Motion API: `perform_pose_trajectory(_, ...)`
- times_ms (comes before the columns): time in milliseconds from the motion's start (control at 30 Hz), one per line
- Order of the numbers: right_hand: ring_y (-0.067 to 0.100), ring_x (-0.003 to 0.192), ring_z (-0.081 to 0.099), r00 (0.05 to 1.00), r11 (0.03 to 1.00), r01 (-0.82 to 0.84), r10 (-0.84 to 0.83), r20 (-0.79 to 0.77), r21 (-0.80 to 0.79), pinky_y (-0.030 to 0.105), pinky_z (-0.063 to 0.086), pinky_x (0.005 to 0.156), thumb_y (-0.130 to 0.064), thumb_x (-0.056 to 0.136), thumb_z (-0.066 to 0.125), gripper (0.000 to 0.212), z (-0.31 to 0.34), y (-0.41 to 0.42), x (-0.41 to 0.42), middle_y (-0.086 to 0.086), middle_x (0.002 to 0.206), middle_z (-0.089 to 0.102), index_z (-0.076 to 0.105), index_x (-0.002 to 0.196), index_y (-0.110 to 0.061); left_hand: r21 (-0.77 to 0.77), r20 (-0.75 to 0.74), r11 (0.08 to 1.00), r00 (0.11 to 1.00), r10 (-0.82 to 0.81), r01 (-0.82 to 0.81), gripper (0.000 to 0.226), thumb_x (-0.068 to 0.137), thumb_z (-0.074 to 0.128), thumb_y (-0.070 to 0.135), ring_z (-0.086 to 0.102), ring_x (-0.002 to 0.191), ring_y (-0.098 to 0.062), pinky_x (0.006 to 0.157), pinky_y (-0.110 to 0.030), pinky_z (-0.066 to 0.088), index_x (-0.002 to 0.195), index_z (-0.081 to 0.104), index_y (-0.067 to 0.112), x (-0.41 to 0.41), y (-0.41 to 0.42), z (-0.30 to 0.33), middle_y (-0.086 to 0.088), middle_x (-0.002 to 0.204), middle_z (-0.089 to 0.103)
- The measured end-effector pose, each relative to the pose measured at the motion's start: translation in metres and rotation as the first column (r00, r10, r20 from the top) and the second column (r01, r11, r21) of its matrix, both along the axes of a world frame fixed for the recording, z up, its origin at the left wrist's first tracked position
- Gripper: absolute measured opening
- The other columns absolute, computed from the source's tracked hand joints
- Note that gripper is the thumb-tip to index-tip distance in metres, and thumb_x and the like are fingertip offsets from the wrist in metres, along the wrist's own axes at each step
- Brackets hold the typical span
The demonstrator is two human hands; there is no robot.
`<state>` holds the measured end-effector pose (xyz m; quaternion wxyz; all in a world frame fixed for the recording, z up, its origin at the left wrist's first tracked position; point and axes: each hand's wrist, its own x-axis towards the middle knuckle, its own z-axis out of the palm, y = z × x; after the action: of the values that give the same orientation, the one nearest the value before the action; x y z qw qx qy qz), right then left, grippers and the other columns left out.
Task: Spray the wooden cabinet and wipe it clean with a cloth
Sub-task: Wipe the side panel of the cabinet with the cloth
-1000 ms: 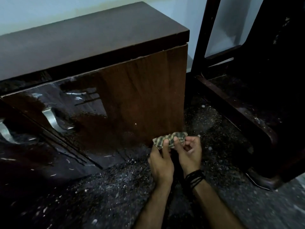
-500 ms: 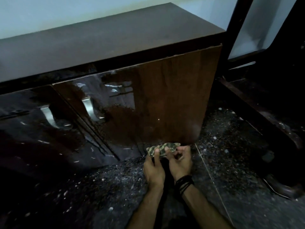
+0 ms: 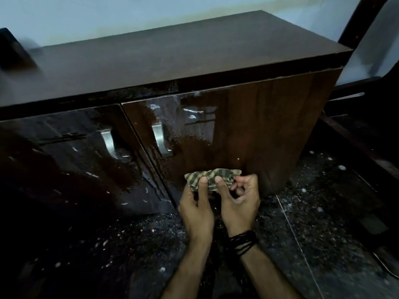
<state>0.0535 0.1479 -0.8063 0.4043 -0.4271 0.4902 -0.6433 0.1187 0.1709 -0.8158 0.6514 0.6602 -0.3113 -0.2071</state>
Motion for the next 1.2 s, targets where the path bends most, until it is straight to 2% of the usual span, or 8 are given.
perform_pose_trajectory(133,0.005,0.061,0.050,1.000,0.999,0.023,-0.023,0.005,0.046,0.018,0.048,0.057,-0.017,0.074,0.083,0.035,-0.022,-0.001,0.000,0.000,0.070,0.051,0.049,0.080,-0.021,0.022,-0.011,1.000,1.000,0.012,-0.012,0.053,0.087,0.052,0.063,0.071,0.096,-0.015,0.083,-0.035,0.056,0.106,0.073,0.018,-0.003,-0.001,-0.021,0.003,0.097,0.076)
perform_pose_trajectory(300,0.008,0.062,0.052,0.997,0.988,-0.006,0.017,-0.069,0.153,0.021,0.048,0.057,-0.017,0.074,0.083,0.035,-0.062,-0.002,-0.009,0.002,0.071,0.052,0.049,0.080,-0.019,0.160,0.012,0.987,0.999,0.034,-0.035,0.046,0.096,0.054,0.050,0.071,0.099,-0.020,0.082,-0.032,0.054,0.112,0.072,0.011,-0.010,0.004,-0.049,-0.002,0.100,0.076)
perform_pose_trajectory(467,0.014,0.062,0.051,0.987,0.960,0.011,0.034,-0.158,0.279,0.019,0.044,0.057,-0.018,0.074,0.084,0.037,-0.098,-0.003,-0.016,0.000,0.067,0.051,0.047,0.075,-0.022,0.308,0.012,0.952,1.000,-0.007,0.003,0.091,0.075,0.034,0.090,0.071,0.096,-0.027,0.083,-0.044,0.057,0.112,0.070,0.014,-0.013,0.009,-0.081,-0.007,0.098,0.075)
perform_pose_trajectory(700,0.020,0.068,0.055,0.974,0.947,0.059,0.015,-0.228,0.317,0.028,0.046,0.063,-0.022,0.076,0.082,0.035,-0.105,-0.001,-0.014,0.005,0.073,0.057,0.047,0.076,-0.024,0.363,0.022,0.931,0.998,-0.053,0.041,0.050,0.095,0.050,0.054,0.070,0.100,-0.023,0.085,-0.038,0.056,0.117,0.069,0.014,-0.010,0.008,-0.081,-0.004,0.103,0.076)
perform_pose_trajectory(833,0.019,0.063,0.054,0.962,0.952,0.047,0.038,-0.271,0.301,0.030,0.044,0.060,-0.023,0.074,0.084,0.035,-0.098,0.000,-0.006,0.002,0.069,0.056,0.049,0.076,-0.021,0.316,-0.061,0.947,0.997,-0.040,0.058,0.053,0.090,0.051,0.063,0.071,0.098,-0.013,0.088,-0.041,0.056,0.107,0.073,0.018,0.000,0.011,-0.082,0.004,0.098,0.077)
perform_pose_trajectory(1000,0.013,0.058,0.052,0.961,0.954,0.007,0.076,-0.264,0.299,0.028,0.043,0.057,-0.026,0.073,0.084,0.038,-0.093,0.012,0.027,-0.001,0.065,0.054,0.047,0.074,-0.023,0.317,-0.119,0.948,0.993,0.026,0.013,0.051,0.089,0.057,0.060,0.072,0.095,-0.026,0.084,-0.045,0.055,0.099,0.074,0.013,0.034,0.020,-0.089,-0.006,0.091,0.077)
perform_pose_trajectory(1100,0.015,0.057,0.051,0.962,0.963,0.000,0.073,-0.264,0.268,0.027,0.042,0.055,-0.026,0.073,0.084,0.036,-0.092,0.017,0.042,-0.002,0.065,0.053,0.049,0.075,-0.019,0.313,-0.121,0.950,0.992,0.032,0.008,0.063,0.077,0.050,0.075,0.074,0.089,-0.019,0.081,-0.045,0.057,0.097,0.075,0.020,0.052,0.026,-0.089,0.001,0.087,0.078)
perform_pose_trajectory(1200,0.013,0.055,0.049,0.965,0.975,-0.004,0.063,-0.256,0.222,0.028,0.044,0.054,-0.027,0.072,0.085,0.035,-0.082,0.018,0.052,-0.002,0.065,0.053,0.051,0.076,-0.018,0.301,-0.106,0.954,0.993,0.041,-0.008,0.060,0.081,0.052,0.072,0.073,0.088,-0.015,0.080,-0.042,0.057,0.098,0.076,0.020,0.060,0.029,-0.079,0.002,0.086,0.078)
